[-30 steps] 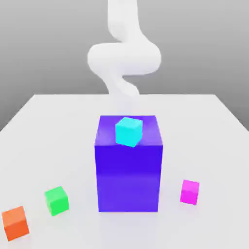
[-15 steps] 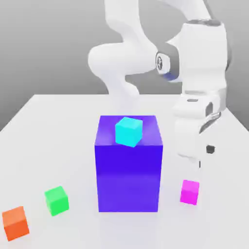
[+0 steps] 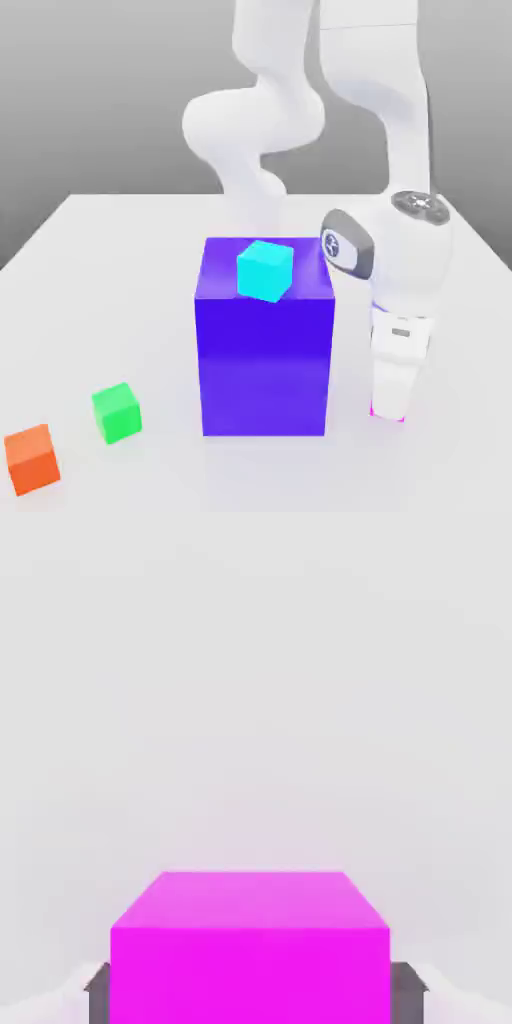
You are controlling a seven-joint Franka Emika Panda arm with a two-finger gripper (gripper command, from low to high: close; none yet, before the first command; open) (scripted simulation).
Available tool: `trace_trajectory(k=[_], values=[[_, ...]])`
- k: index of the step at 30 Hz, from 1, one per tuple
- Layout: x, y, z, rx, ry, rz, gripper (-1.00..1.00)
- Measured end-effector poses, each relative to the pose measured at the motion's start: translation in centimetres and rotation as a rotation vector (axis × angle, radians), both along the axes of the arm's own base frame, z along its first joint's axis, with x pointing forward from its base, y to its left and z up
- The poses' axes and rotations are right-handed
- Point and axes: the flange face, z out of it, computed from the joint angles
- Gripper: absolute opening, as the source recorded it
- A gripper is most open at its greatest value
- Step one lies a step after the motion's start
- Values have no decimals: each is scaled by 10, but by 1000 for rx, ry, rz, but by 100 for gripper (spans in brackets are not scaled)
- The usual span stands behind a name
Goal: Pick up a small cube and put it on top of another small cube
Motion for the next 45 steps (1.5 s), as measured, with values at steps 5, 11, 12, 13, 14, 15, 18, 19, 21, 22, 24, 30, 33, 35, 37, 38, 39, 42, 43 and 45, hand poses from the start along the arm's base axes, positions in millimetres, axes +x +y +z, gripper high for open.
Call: trace_trajectory(k=[5, 11, 12, 13, 14, 15, 18, 19, 21, 22, 24, 30, 33, 35, 37, 38, 39, 42, 43, 45], values=[[1, 1, 23, -2, -1, 1, -100], [21, 1, 73, -22, -15, -19, -100], [35, -4, 81, -32, -28, -40, -100], [49, -11, 89, -42, -43, -64, -100], [64, -21, 98, -51, -59, -95, -100], [79, -34, 106, -59, -76, -127, -100], [118, -80, 132, -87, -127, -234, -100], [128, -103, 139, -94, -137, -290, -100], [140, -162, 149, -106, -143, -437, -100], [141, -193, 152, -110, -141, -517, -100], [137, -257, 158, -115, -135, -682, -100], [68, -395, 145, -69, -58, -1147, -100], [44, -383, 122, -17, -8, -1201, -100], [39, -382, 108, -2, -4, -1214, -100], [41, -380, 93, 3, -3, -1209, -100], [40, -381, 85, 4, -3, -1212, -100], [40, -381, 76, 4, -3, -1213, -100], [37, -382, 52, 1, -1, -1218, 100], [37, -382, 52, 1, -1, -1218, 100], [37, -382, 52, 1, -1, -1218, 100]])
